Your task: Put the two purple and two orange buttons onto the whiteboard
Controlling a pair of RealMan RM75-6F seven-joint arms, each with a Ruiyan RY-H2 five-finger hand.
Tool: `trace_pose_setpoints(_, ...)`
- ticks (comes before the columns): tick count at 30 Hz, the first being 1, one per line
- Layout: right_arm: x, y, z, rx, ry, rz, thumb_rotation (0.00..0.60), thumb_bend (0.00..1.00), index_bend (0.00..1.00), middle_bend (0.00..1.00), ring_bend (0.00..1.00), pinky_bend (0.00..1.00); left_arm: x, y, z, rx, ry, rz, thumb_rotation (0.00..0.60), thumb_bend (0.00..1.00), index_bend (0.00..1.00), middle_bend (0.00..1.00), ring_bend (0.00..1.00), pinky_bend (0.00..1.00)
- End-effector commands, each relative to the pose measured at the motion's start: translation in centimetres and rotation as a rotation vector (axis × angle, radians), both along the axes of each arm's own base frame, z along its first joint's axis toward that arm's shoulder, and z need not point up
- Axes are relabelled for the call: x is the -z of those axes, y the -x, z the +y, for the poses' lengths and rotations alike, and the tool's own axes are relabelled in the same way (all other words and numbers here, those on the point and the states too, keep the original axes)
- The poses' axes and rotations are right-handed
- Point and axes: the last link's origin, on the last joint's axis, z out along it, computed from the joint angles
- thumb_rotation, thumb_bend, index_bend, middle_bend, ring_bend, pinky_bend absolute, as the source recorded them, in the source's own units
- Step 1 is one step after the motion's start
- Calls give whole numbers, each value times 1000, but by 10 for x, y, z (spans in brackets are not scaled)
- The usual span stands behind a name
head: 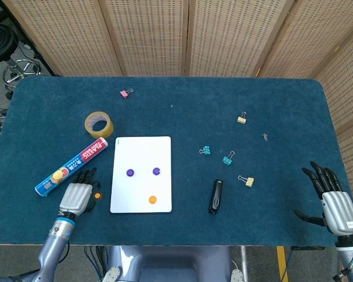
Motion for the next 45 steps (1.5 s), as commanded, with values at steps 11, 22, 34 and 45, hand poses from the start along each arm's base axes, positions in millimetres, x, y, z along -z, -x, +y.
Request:
trace_pose_setpoints(11,0,0,0,2,-3,-10,600,57,113,0,0,0,3,3,-2,-9,1,-4,600,356,398,0,0,0)
trace_pose_setpoints(22,-1,1,0,5,-3,-17,600,57,123,0,0,0,7,2,-1,-12,2,-5,600,356,397,0,0,0)
trace_pose_setpoints(34,-1,2,-1,10,-10,-26,600,57,134,0,0,0,9,4,-1,-22,-3,-12,600,356,467,0,0,0)
trace_pose_setpoints(45,-2,2,-1,10,-11,-34,600,57,141,0,0,0,11,4,-2,-14,-11,-8,600,362,523,0,0,0)
